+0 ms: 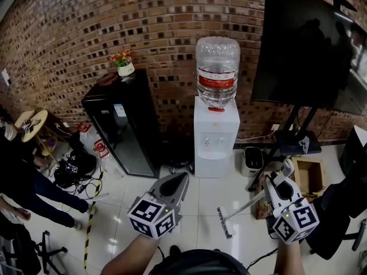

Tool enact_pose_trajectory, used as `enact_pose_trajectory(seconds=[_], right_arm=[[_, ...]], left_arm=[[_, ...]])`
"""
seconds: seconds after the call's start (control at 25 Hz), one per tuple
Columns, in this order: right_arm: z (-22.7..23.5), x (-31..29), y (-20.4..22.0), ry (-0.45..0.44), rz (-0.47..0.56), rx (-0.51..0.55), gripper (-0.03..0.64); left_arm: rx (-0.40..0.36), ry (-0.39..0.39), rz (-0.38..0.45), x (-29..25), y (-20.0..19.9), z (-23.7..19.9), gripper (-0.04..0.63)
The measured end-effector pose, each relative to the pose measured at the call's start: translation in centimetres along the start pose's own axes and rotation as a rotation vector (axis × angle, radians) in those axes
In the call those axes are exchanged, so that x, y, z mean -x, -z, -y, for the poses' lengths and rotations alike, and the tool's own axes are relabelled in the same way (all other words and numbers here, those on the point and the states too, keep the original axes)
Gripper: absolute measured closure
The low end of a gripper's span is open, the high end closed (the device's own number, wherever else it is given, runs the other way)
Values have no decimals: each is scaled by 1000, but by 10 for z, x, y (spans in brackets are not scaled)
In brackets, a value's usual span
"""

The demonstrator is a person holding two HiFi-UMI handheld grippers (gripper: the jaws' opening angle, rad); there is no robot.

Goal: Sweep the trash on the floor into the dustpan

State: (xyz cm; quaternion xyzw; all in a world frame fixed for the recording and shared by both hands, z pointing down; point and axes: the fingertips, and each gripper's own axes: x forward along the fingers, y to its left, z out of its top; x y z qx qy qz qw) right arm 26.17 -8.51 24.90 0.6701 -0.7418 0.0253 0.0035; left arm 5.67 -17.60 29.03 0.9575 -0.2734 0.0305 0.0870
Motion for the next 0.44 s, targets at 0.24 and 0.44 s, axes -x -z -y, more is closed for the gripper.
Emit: enact_pose_trajectory(seconds=[0.24, 0.44], right_arm=[[2, -4, -1, 3, 2, -8, 517], [6, -6, 6, 6, 2, -13, 517]], left_arm=[[0, -5, -9, -3, 0, -5, 584], [-4, -2, -15, -6, 6, -7, 584]])
